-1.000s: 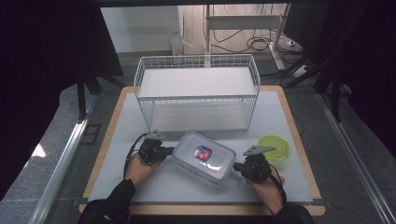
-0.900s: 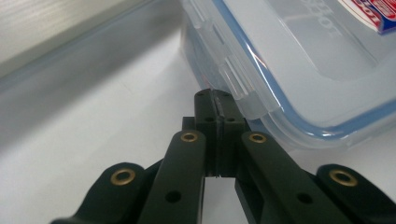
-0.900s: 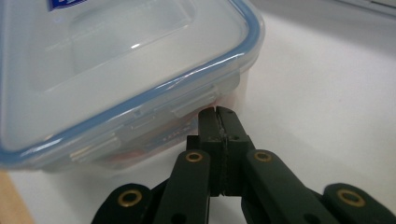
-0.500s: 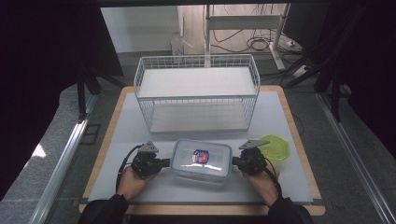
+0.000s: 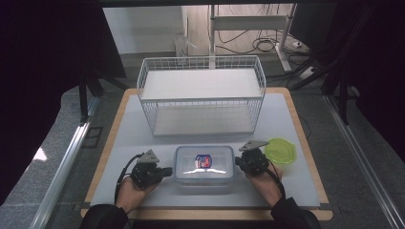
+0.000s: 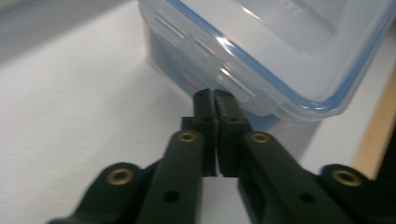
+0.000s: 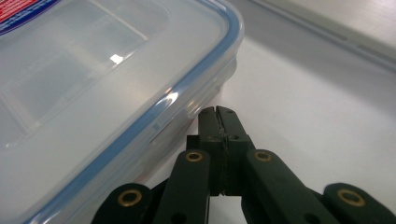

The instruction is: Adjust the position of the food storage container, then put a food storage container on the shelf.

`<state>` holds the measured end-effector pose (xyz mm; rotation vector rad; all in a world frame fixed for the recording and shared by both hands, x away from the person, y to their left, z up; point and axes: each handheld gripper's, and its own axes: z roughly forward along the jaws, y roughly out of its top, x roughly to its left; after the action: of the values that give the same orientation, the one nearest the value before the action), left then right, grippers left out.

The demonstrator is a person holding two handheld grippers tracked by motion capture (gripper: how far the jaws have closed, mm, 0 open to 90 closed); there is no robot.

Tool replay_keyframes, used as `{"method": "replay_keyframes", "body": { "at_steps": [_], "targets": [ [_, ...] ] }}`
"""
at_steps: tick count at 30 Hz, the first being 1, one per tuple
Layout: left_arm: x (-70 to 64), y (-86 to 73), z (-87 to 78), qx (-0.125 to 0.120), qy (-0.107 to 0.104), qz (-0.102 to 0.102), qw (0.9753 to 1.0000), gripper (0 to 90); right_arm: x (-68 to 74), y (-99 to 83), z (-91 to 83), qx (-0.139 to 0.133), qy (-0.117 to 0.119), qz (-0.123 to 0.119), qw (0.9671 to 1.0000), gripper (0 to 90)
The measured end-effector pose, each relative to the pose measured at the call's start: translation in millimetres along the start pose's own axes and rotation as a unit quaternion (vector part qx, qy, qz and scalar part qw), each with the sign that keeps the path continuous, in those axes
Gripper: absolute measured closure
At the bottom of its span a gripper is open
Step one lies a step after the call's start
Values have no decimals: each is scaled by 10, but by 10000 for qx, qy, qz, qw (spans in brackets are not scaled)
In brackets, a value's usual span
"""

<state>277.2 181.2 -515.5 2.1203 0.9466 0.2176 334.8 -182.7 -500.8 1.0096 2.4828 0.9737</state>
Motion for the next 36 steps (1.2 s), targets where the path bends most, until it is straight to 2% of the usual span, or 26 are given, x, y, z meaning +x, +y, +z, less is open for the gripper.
{"method": "replay_keyframes", "body": {
  "at_steps": [4,6,10,15,18,20,23,25,31,34,36],
  "targets": [
    [15,-22,-58,-56,248,102,9996,740,-3,-29,-126,-98,-44,-70,9999,843],
    [24,-37,-86,-90,368,152,9992,651,-5,-64,-185,-144,-20,-105,9998,813],
    [18,-72,-151,-152,671,319,9971,544,-8,-130,-320,-280,63,-122,9995,777],
    [34,-146,-220,-147,907,383,9950,390,19,-156,-410,-382,176,-171,9990,645],
    [50,-185,-250,-184,917,326,9951,294,47,-160,-414,-347,254,-244,9988,534],
    [57,-207,-265,-226,895,268,9954,258,58,-174,-422,-334,197,-279,9989,474],
    [69,-218,-262,-212,864,172,9959,191,42,-202,-442,-323,248,-227,9989,399],
    [69,-215,-249,-200,827,151,9963,143,32,-220,-451,-307,202,-237,9990,373],
    [86,-221,-220,-311,722,169,9968,72,-22,-240,-485,-350,168,-122,9992,307],
    [103,-229,-220,-397,671,221,9967,63,-32,-233,-495,-379,169,-80,9991,290],
    [114,-231,-226,-538,631,220,9963,49,-31,-229,-494,-374,178,-89,9991,277]
  ]
}}
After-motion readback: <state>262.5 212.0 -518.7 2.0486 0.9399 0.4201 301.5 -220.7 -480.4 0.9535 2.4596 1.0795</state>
